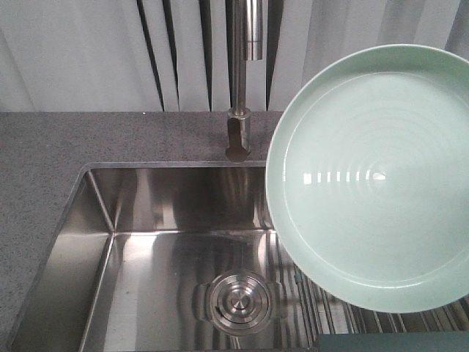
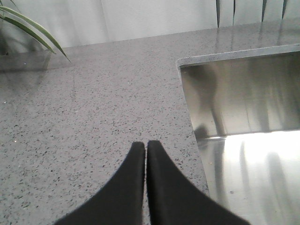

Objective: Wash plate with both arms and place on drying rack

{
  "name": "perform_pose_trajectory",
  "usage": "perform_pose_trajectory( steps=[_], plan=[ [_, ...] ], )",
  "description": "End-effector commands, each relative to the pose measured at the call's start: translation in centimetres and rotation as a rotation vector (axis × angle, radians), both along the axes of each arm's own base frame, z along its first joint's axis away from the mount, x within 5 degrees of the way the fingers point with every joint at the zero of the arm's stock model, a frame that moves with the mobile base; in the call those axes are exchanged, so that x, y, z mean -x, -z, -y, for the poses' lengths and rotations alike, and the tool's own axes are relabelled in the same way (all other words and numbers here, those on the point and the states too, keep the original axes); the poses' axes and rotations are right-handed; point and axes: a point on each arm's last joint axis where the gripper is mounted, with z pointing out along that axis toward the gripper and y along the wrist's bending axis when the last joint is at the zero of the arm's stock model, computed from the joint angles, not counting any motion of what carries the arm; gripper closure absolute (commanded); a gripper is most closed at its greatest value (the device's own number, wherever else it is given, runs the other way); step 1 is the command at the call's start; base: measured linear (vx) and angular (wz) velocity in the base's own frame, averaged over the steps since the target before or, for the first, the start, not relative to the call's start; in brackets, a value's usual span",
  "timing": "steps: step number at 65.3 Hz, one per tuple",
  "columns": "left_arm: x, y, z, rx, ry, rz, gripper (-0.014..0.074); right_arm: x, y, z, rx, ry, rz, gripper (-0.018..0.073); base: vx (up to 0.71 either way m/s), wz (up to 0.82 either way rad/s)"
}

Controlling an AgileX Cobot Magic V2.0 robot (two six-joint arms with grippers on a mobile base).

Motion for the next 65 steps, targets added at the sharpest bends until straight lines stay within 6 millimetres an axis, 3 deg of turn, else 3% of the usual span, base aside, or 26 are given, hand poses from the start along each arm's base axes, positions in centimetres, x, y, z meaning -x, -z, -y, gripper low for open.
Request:
perform_pose_trajectory(
  steps=[1,65],
  plan=[
    [-0.08,-0.13,0.14,0.000,0.016,0.073,0.0603,-0.22,-1.18,-0.05,-0.034,0.014,0.077,0.0566,0.00,0.00],
    [-0.09,-0.16,0.14,-0.003,0.017,0.075,0.0603,-0.22,-1.18,-0.05,-0.034,0.014,0.077,0.0566,0.00,0.00]
  ],
)
